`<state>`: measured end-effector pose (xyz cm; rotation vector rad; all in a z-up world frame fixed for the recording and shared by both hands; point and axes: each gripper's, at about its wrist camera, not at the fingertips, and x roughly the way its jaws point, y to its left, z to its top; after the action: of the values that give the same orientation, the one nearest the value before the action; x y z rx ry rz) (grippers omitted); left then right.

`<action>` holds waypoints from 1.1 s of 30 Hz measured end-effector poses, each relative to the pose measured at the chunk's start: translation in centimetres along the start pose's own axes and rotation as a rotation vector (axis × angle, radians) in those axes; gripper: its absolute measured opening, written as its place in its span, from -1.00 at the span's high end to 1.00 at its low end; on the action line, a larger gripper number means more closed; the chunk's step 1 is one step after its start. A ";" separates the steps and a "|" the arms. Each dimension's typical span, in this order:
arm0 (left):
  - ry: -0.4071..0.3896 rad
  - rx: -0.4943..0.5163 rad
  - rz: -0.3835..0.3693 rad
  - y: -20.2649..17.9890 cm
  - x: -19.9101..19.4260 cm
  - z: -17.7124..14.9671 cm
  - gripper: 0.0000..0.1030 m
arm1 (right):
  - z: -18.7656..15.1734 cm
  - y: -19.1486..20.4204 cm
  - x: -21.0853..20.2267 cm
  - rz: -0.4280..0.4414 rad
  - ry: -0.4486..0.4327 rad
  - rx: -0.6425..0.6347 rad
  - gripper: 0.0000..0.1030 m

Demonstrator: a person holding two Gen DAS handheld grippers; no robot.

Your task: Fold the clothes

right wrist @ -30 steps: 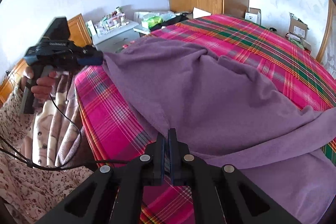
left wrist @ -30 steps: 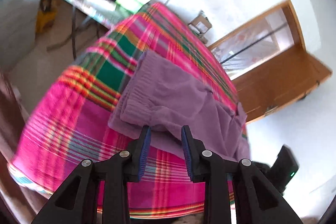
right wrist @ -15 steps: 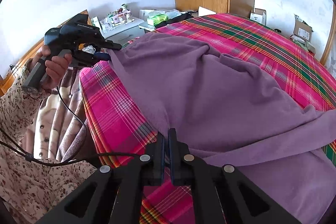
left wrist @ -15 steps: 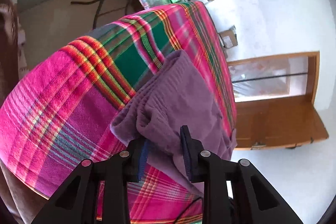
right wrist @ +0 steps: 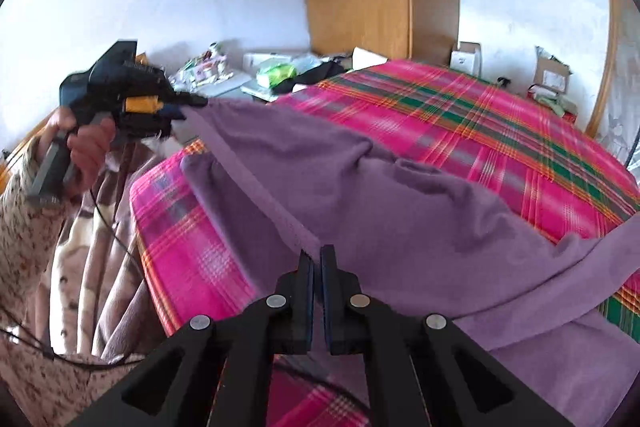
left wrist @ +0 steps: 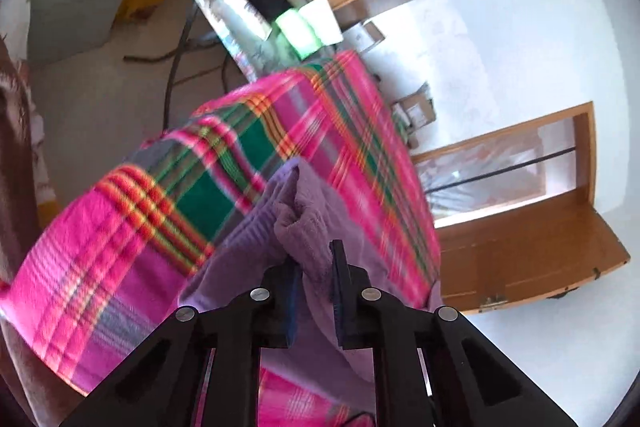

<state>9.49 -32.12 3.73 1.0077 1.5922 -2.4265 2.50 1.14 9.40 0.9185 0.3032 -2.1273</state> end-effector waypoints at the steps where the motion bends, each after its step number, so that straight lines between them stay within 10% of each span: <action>1: 0.010 0.006 0.021 0.4 0.1 -0.3 0.74 | -0.2 0.1 0.3 0.001 0.015 -0.007 0.93; 13: 0.092 0.010 0.064 4.8 1.6 -1.7 0.74 | -2.1 0.5 2.9 0.015 0.137 -0.027 0.93; 27: -0.166 0.286 0.288 -0.8 -3.8 -4.0 0.56 | -2.4 -1.9 1.7 0.165 0.140 0.151 0.78; 33: -0.134 0.402 0.206 -4.2 -3.3 -6.0 0.41 | -3.2 -4.0 -1.2 0.196 0.046 0.277 0.72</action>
<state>13.28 -26.06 7.42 0.9743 0.9277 -2.6528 1.66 6.09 7.67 1.1083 -0.0605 -1.9983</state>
